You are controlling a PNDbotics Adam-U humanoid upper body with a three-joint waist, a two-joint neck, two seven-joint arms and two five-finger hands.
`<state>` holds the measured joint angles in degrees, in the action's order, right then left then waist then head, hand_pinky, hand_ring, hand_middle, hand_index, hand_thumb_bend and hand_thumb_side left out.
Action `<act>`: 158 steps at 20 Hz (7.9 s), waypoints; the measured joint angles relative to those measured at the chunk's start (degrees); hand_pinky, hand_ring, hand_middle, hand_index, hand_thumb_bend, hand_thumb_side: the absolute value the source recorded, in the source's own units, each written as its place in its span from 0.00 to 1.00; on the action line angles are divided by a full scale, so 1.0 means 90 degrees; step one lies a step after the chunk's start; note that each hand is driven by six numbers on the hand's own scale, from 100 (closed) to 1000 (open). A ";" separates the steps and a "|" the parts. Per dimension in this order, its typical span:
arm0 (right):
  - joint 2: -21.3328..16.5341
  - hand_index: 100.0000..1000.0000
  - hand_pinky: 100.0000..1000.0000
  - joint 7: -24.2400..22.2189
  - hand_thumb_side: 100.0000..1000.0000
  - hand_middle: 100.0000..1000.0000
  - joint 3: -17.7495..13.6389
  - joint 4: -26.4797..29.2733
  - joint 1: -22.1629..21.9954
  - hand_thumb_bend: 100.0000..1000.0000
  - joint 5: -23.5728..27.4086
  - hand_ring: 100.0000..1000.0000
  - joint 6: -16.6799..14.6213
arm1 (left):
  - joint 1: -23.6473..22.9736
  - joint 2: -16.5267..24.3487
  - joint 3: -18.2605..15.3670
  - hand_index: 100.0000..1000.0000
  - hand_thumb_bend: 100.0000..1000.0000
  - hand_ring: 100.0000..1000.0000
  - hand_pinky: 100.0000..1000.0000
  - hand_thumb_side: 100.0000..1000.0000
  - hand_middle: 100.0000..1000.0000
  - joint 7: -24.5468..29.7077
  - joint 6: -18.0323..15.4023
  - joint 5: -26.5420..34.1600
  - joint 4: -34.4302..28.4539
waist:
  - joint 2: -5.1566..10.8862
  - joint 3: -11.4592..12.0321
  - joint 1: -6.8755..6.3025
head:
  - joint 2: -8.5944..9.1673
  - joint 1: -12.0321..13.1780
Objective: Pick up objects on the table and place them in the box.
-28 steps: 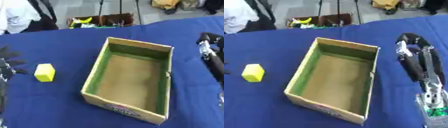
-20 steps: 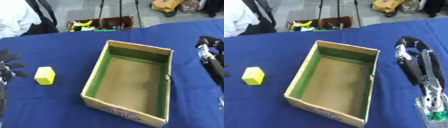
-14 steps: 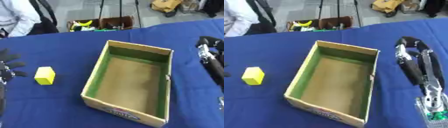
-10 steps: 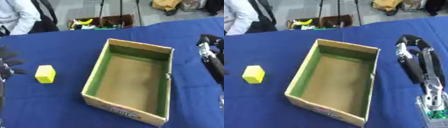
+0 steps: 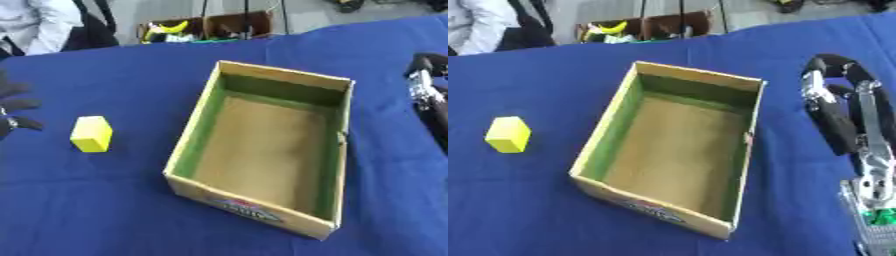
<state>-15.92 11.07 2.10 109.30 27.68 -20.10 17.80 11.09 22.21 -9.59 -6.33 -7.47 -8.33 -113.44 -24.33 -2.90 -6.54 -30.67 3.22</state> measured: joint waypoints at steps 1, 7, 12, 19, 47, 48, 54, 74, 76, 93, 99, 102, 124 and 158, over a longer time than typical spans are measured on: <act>-0.0016 0.82 0.85 0.0003 0.75 0.61 -0.0005 0.0013 -0.0002 0.00 0.0003 1.00 -0.0001 | -0.0001 0.0081 -0.0021 0.93 0.12 0.71 0.52 1.00 0.74 -0.0030 -0.0010 -0.0042 0.0000 | -0.0017 -0.0002 -0.0008 | 0.0005 0.0000; -0.0124 0.82 0.85 0.0043 0.76 0.61 -0.0039 0.0122 -0.0043 0.00 0.0068 1.00 0.0013 | -0.0029 0.0631 -0.0140 0.94 0.13 0.72 0.53 1.00 0.75 -0.0248 -0.0036 -0.0390 0.0039 | -0.0089 -0.0043 -0.0046 | 0.0063 0.0001; -0.0181 0.82 0.85 0.0079 0.76 0.62 -0.0075 0.0189 -0.0062 0.00 0.0116 1.00 0.0030 | -0.0049 0.0991 -0.0224 0.94 0.15 0.73 0.54 1.00 0.75 -0.0404 -0.0045 -0.0682 0.0173 | -0.0117 -0.0069 -0.0047 | 0.0106 0.0025; -0.0219 0.82 0.85 0.0095 0.76 0.62 -0.0078 0.0218 -0.0166 0.00 0.0156 1.00 0.0037 | -0.0019 0.1622 -0.0293 0.97 0.28 0.79 0.63 1.00 0.82 -0.0060 -0.0091 -0.1157 0.0814 | -0.0089 -0.0065 -0.0060 | -0.0172 0.0175; -0.0292 0.82 0.85 0.0047 0.76 0.62 -0.0065 0.0184 -0.0266 0.00 0.0170 1.00 0.0051 | 0.1779 0.3460 0.0328 1.00 0.86 0.92 0.80 0.76 0.94 0.3596 -0.1791 -0.2611 0.3708 | 0.0073 -0.0289 -0.0162 | -0.0161 0.0355; -0.0297 0.82 0.85 0.0045 0.76 0.62 -0.0058 0.0182 -0.0263 0.00 0.0170 1.00 0.0052 | 0.1858 0.3473 0.0358 1.00 0.86 0.92 0.80 0.75 0.94 0.3734 -0.1836 -0.2638 0.3770 | 0.0072 -0.0296 -0.0164 | -0.0161 0.0355; -0.0337 0.82 0.85 0.0002 0.76 0.62 -0.0029 0.0178 -0.0223 0.00 0.0171 1.00 0.0041 | 0.2390 0.3477 0.0588 1.00 0.79 0.91 0.80 0.71 0.93 0.4360 -0.1949 -0.2872 0.4076 | 0.0071 -0.0357 -0.0167 | -0.0161 0.0365; -0.0338 0.82 0.85 -0.0099 0.76 0.62 0.0048 0.0143 -0.0214 0.00 0.0173 1.00 0.0029 | 0.3593 0.2941 0.1236 0.97 0.71 0.89 0.77 0.67 0.90 0.4992 -0.1917 -0.3631 0.5364 | 0.0044 -0.0509 -0.0200 | -0.0047 0.0411; -0.0338 0.82 0.85 -0.0106 0.76 0.62 0.0048 0.0143 -0.0213 0.00 0.0174 1.00 0.0031 | 0.3605 0.2894 0.1269 0.97 0.72 0.89 0.77 0.67 0.89 0.5022 -0.1887 -0.3640 0.5418 | 0.0036 -0.0517 -0.0200 | -0.0043 0.0411; -0.0338 0.82 0.85 -0.0132 0.77 0.62 0.0051 0.0143 -0.0164 0.00 0.0202 1.00 0.0015 | 0.3821 0.2622 0.1340 0.92 0.67 0.84 0.72 0.62 0.81 0.5142 -0.1771 -0.3963 0.5942 | -0.0062 -0.0593 -0.0204 | 0.0053 0.0427; -0.0338 0.82 0.85 -0.0132 0.76 0.62 0.0050 0.0143 -0.0164 0.00 0.0221 1.00 0.0016 | 0.3859 0.2621 0.1353 0.89 0.64 0.78 0.66 0.61 0.73 0.5140 -0.1773 -0.4056 0.5967 | -0.0068 -0.0607 -0.0220 | 0.0062 0.0430; -0.0338 0.82 0.85 -0.0131 0.77 0.62 0.0050 0.0143 -0.0165 0.00 0.0225 1.00 0.0016 | 0.3866 0.2617 0.1353 0.86 0.61 0.75 0.64 0.62 0.69 0.5139 -0.1774 -0.4078 0.5974 | -0.0068 -0.0611 -0.0222 | 0.0062 0.0431; -0.0338 0.82 0.86 -0.0130 0.77 0.62 0.0048 0.0143 -0.0222 0.00 0.0228 1.00 0.0018 | 0.3798 0.2566 0.1355 0.66 0.00 0.50 0.29 0.59 0.47 0.3739 -0.1777 -0.4607 0.5938 | -0.0068 -0.0607 -0.0238 | 0.0065 0.0416; -0.0280 0.82 0.86 -0.0131 0.77 0.62 0.0082 0.0144 -0.0337 0.00 0.0220 1.00 0.0012 | 0.3887 0.2756 0.1161 0.73 0.00 0.60 0.37 0.59 0.69 0.4370 -0.1208 -0.3889 0.4895 | 0.0236 -0.0486 -0.0242 | 0.0051 0.0299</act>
<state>-18.45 9.89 2.84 110.60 24.65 -18.12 17.91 46.07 47.01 0.86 33.01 -18.34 -43.33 -69.39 -22.21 -7.28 -8.72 -30.21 5.91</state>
